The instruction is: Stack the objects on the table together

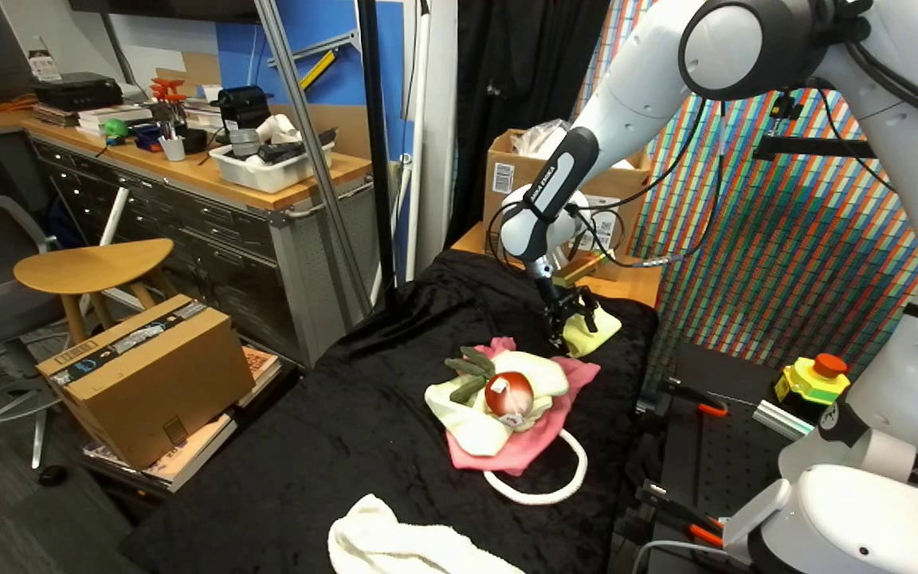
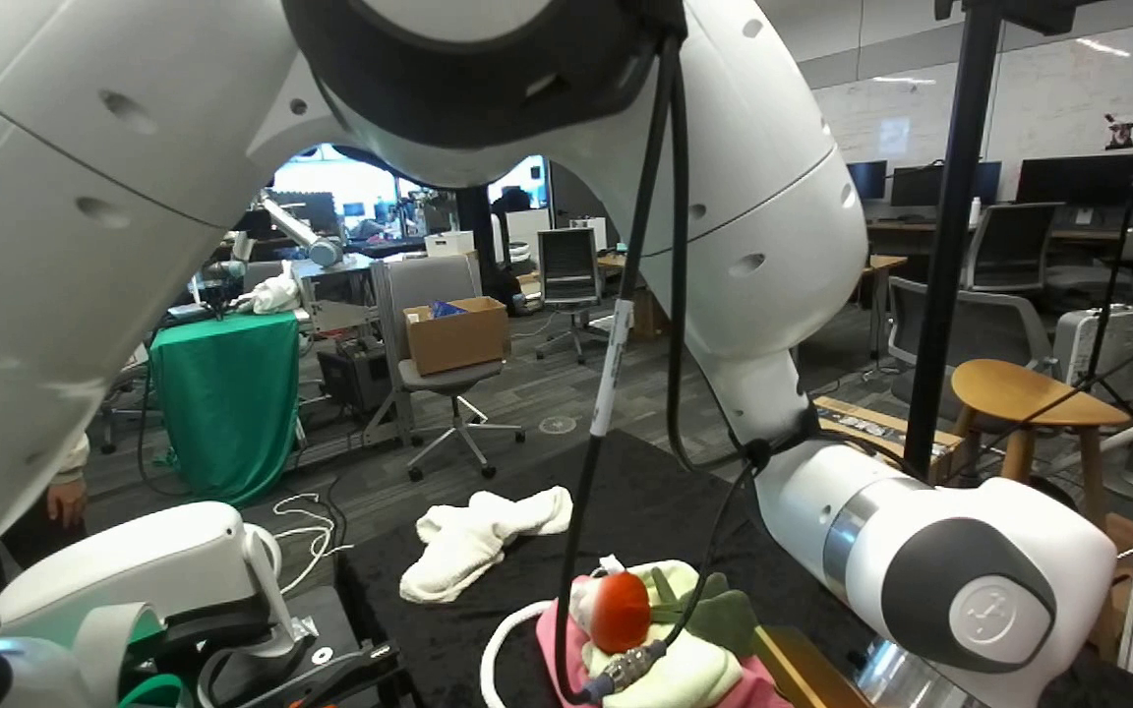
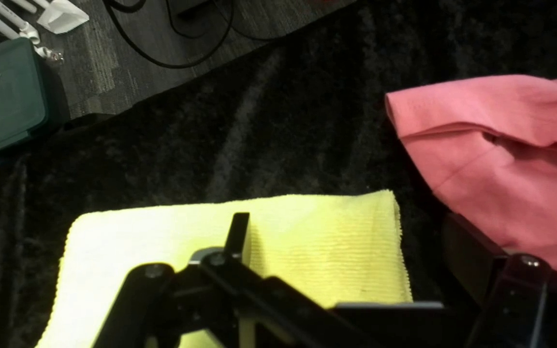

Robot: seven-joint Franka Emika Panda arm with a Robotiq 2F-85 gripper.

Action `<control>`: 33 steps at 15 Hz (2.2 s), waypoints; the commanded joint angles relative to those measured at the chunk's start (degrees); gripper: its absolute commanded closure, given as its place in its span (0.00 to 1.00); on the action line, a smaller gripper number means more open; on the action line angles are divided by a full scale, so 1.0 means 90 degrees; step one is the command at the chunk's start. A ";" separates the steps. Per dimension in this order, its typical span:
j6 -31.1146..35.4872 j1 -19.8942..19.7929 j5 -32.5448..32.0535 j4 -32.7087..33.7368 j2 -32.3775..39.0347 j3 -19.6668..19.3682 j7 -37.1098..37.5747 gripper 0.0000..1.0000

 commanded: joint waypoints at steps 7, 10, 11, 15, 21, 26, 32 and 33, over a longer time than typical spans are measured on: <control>-0.0218 -0.0057 -0.0023 0.0329 0.0166 -0.0023 -0.0068 0.40; -0.0290 -0.0059 -0.0022 0.0396 0.0201 -0.0035 -0.0054 0.63; -0.0310 -0.0060 -0.0015 0.0418 0.0213 -0.0033 -0.0048 0.70; -0.0394 -0.0038 -0.0035 0.0451 0.0173 -0.0052 -0.0021 0.92; -0.0511 -0.0100 -0.0071 0.0226 -0.0490 0.0080 -0.0600 0.94; -0.0510 -0.0099 -0.0268 -0.0246 -0.1757 0.0181 -0.1720 0.94; -0.0544 0.0020 -0.0787 -0.0877 -0.3258 0.0413 -0.3155 0.94; -0.0499 0.0075 -0.0872 -0.0973 -0.3440 0.0465 -0.3331 0.94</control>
